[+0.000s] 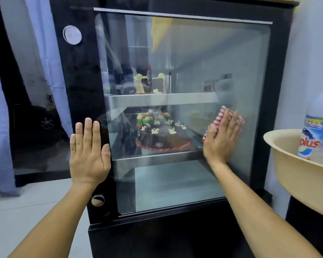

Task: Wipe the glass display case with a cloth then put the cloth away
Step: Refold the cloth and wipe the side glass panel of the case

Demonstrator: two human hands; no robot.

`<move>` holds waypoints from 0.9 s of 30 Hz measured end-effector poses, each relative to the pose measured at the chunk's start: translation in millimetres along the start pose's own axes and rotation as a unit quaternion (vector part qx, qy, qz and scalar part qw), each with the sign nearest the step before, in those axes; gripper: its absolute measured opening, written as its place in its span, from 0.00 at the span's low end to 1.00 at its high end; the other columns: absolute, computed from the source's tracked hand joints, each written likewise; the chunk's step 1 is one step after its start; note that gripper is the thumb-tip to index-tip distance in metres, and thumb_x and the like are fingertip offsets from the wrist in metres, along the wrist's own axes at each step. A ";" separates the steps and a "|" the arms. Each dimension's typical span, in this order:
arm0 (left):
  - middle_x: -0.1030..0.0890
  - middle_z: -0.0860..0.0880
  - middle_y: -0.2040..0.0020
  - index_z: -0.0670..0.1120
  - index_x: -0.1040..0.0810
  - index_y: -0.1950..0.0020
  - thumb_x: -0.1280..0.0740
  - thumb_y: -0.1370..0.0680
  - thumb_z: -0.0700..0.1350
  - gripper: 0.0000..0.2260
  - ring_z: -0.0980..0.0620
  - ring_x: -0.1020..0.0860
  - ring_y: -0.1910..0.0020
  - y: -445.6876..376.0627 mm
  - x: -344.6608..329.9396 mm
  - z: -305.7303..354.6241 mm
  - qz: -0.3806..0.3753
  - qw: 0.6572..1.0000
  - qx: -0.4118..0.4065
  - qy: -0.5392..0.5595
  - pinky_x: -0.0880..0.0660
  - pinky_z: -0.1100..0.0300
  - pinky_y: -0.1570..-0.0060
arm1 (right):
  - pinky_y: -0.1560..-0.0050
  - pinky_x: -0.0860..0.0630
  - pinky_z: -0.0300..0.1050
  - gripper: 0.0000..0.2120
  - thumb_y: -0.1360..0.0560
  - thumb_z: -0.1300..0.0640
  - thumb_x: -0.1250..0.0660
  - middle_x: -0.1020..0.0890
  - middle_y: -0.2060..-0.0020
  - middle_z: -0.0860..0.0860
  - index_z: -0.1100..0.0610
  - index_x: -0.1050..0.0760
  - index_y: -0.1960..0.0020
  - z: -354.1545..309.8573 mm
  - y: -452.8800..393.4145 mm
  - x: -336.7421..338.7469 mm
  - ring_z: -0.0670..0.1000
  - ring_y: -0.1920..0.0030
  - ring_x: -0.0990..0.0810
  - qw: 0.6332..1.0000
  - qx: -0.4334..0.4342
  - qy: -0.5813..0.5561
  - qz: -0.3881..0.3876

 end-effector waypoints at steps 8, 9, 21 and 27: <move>0.54 0.46 0.14 0.44 0.54 0.14 0.49 0.15 0.51 0.31 0.47 0.59 0.15 0.7 -3.5 0.2 -0.016 1.000 0.011 0.002 0.60 0.48 0.18 | 0.28 0.46 0.45 0.25 0.11 0.53 0.51 0.36 0.20 0.64 0.65 0.40 0.19 108.2 2.0 62.0 0.63 0.21 0.38 0.947 -0.286 -0.132 0.053; 0.55 0.46 0.14 0.44 0.54 0.14 0.49 0.15 0.51 0.31 0.47 0.59 0.15 0.8 -3.9 0.1 -0.020 1.000 0.011 0.003 0.60 0.48 0.17 | 0.27 0.47 0.45 0.24 0.11 0.54 0.51 0.38 0.20 0.64 0.65 0.41 0.18 128.6 25.3 62.0 0.62 0.20 0.39 0.934 -0.322 -0.145 0.058; 0.55 0.46 0.14 0.44 0.53 0.14 0.50 0.15 0.51 0.30 0.45 0.56 0.15 1.6 -3.8 2.8 -0.003 1.000 0.003 0.001 0.58 0.46 0.17 | 0.18 0.58 0.56 0.35 0.17 0.42 0.57 0.47 0.17 0.62 0.58 0.47 0.15 100.2 54.8 8.0 0.65 0.17 0.51 0.970 -0.234 -0.038 0.056; 0.54 0.46 0.14 0.45 0.54 0.14 0.49 0.15 0.50 0.30 0.44 0.55 0.15 3.1 -1.5 2.0 0.004 1.000 -0.012 0.006 0.56 0.46 0.17 | 0.17 0.54 0.64 0.31 0.14 0.44 0.53 0.49 0.16 0.62 0.56 0.51 0.15 52.5 193.7 -44.9 0.67 0.17 0.52 0.972 0.190 0.086 -0.113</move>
Point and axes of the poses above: each hand's wrist, its own y-axis away from the middle knuckle, its own x-axis out of the back of the hand, z = x × y, the point moved 9 cm from there along -y, towards the middle knuckle
